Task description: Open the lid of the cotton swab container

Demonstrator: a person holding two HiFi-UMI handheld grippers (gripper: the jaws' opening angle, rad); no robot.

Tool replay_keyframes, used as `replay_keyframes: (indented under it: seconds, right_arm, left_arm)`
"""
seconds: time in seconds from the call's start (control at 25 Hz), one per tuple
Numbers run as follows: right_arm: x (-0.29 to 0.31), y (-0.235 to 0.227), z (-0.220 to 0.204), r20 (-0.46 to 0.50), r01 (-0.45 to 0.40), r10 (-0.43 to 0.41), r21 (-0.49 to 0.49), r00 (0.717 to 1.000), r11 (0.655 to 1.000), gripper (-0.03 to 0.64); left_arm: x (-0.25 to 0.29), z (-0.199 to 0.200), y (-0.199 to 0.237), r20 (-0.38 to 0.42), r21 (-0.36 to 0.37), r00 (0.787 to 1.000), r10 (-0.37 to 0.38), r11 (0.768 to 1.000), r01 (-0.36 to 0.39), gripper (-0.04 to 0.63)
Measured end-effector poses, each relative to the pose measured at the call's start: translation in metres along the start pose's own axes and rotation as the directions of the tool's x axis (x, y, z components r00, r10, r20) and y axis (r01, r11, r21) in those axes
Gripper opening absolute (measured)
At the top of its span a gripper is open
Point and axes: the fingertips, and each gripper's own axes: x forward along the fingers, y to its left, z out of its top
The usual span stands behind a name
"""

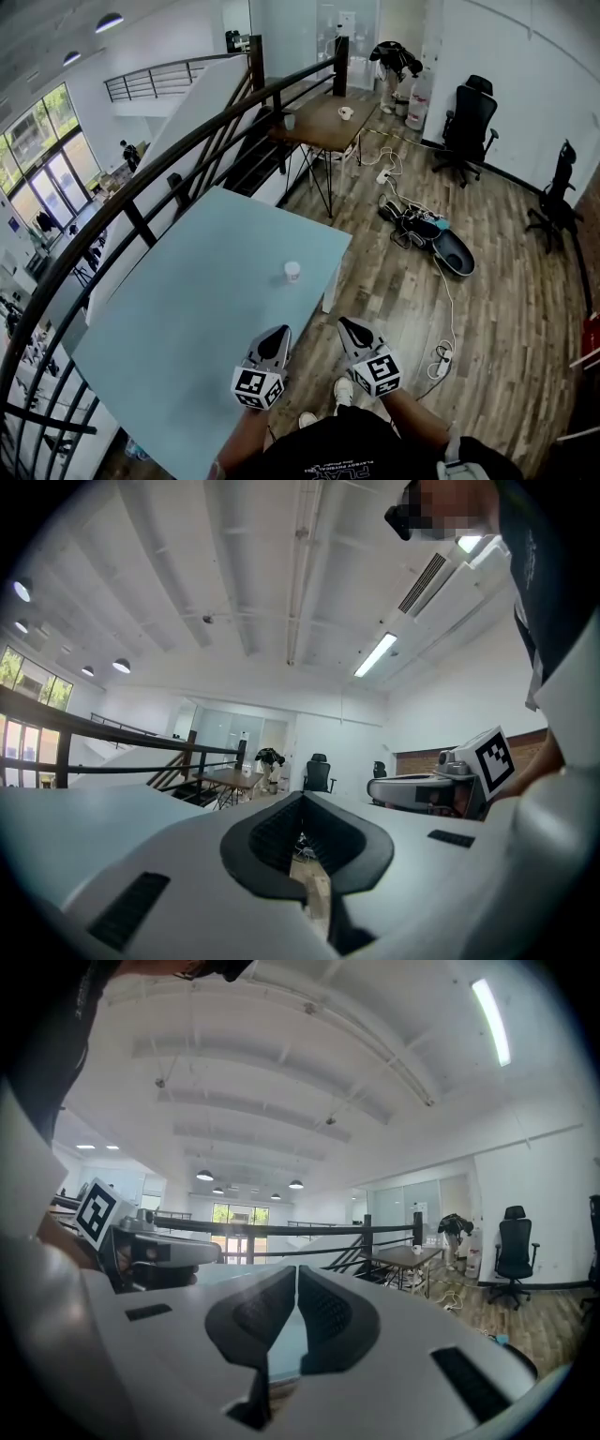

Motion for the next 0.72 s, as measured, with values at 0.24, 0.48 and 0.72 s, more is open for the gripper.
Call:
replay_keyframes:
  seconds: [0.24, 0.48, 0.72]
  right_arm:
    - [0.020, -0.025, 0.010, 0.029, 0.016, -0.016, 0.007, 0.999, 1.000, 0.023]
    - [0.042, -0.052, 0.011, 0.028, 0.010, -0.011, 0.026, 1.000, 1.000, 0.022]
    - [0.057, -0.077, 0.013, 0.043, -0.021, 0.020, 0.029, 0.999, 0.999, 0.023]
  left_arm:
    - [0.028, 0.005, 0.013, -0.015, 0.055, 0.999, 0.043, 0.998, -0.042, 0.012]
    - [0.057, 0.012, 0.015, 0.017, 0.087, 0.998, 0.053, 0.995, -0.054, 0.012]
    - [0.083, 0.010, 0.020, 0.006, 0.080, 0.996, 0.092, 0.993, -0.092, 0.012]
